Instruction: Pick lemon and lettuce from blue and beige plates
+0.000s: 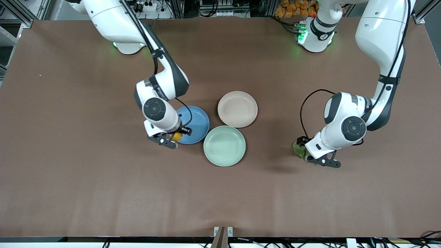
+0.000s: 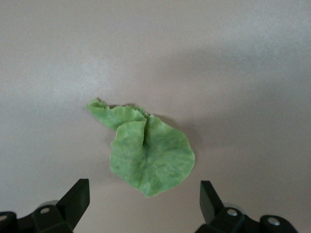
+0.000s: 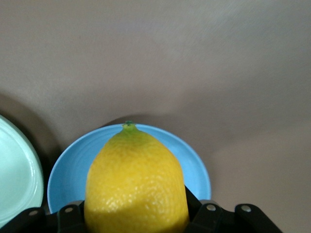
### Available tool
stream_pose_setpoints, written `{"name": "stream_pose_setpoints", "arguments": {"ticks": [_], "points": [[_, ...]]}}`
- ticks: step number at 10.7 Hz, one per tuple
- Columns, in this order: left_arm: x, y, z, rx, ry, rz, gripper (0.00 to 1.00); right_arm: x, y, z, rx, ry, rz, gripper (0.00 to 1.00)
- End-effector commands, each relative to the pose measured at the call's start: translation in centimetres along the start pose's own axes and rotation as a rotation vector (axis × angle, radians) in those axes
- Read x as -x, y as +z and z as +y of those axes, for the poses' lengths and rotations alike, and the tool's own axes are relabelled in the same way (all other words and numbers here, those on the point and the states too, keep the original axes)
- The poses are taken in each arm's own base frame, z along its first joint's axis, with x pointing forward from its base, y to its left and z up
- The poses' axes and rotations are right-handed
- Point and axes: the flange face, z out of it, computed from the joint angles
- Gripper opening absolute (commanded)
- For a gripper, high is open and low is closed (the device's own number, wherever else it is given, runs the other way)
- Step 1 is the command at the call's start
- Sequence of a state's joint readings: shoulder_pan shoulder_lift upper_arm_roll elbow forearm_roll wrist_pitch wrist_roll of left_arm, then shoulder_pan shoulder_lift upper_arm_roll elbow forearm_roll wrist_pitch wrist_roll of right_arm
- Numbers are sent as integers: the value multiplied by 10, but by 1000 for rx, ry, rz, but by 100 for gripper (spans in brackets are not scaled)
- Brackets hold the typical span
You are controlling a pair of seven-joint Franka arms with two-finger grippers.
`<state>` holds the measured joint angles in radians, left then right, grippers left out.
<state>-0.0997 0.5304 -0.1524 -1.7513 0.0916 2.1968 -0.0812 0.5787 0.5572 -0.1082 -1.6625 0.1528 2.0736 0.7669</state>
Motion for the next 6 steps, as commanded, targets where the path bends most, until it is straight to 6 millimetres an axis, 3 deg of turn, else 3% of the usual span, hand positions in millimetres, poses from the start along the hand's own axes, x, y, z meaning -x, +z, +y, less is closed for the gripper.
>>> {"name": "stream_pose_setpoints", "arguments": {"ticks": [1, 2, 6], "points": [[36, -25, -13, -30, -47, -4, 100, -27, -40, 27, 5, -53, -50, 51], [46, -34, -29, -32, -70, 0, 100, -41, -55, 40, 8, -78, -64, 51], [98, -64, -30, -35, -102, 13, 100, -82, -104, 105, 24, -182, -85, 51]]}}
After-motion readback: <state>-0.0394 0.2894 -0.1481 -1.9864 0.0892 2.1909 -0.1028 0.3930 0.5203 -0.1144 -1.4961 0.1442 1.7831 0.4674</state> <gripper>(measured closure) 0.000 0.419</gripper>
